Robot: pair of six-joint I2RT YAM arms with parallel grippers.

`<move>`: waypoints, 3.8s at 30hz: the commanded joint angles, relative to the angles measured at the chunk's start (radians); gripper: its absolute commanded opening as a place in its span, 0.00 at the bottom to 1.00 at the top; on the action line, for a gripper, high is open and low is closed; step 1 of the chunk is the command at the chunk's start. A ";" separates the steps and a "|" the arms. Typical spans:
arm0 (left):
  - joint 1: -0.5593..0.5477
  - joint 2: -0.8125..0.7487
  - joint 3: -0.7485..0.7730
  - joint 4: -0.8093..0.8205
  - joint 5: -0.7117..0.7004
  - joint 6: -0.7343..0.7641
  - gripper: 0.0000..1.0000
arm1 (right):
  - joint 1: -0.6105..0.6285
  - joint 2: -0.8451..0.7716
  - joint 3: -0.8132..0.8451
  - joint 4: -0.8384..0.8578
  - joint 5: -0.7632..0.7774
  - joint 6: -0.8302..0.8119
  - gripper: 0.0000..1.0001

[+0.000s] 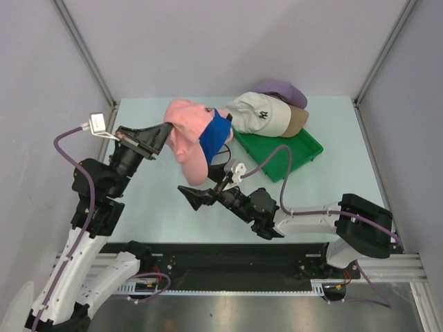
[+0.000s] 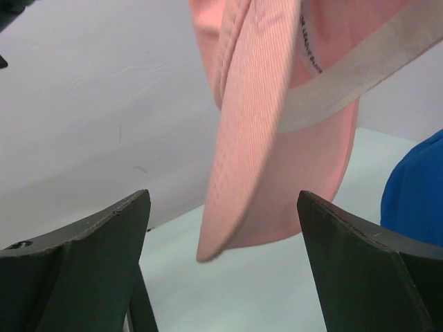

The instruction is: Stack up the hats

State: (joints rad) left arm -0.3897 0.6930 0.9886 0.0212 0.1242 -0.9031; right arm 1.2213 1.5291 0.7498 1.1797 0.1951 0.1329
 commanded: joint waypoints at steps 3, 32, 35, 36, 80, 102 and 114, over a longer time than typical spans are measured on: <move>-0.058 -0.026 -0.030 0.117 -0.064 -0.109 0.00 | 0.012 -0.003 -0.015 0.165 0.131 -0.116 0.91; -0.069 -0.061 0.027 -0.151 -0.340 0.411 0.75 | -0.249 -0.296 0.252 -0.657 -0.443 0.507 0.00; -0.067 -0.079 0.061 -0.197 -0.377 0.510 1.00 | -0.321 -0.276 0.301 -0.661 -0.555 0.591 0.00; -0.067 -0.084 0.088 -0.216 -0.388 0.561 1.00 | -0.348 -0.267 0.312 -0.660 -0.578 0.608 0.00; -0.041 -0.174 -0.102 -0.109 -0.798 0.857 1.00 | -0.692 0.249 0.438 -0.367 -0.870 0.889 0.00; -0.015 0.065 0.016 -0.182 -0.523 0.819 1.00 | -0.806 0.201 0.177 -0.200 -0.790 1.096 0.00; -0.018 0.376 0.182 -0.152 -0.364 0.679 1.00 | -0.842 0.190 -0.013 -0.118 -0.689 1.195 0.00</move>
State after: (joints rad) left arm -0.4118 1.0092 1.1080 -0.1661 -0.3077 -0.1604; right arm 0.4046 1.7367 0.7864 1.0370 -0.5930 1.2995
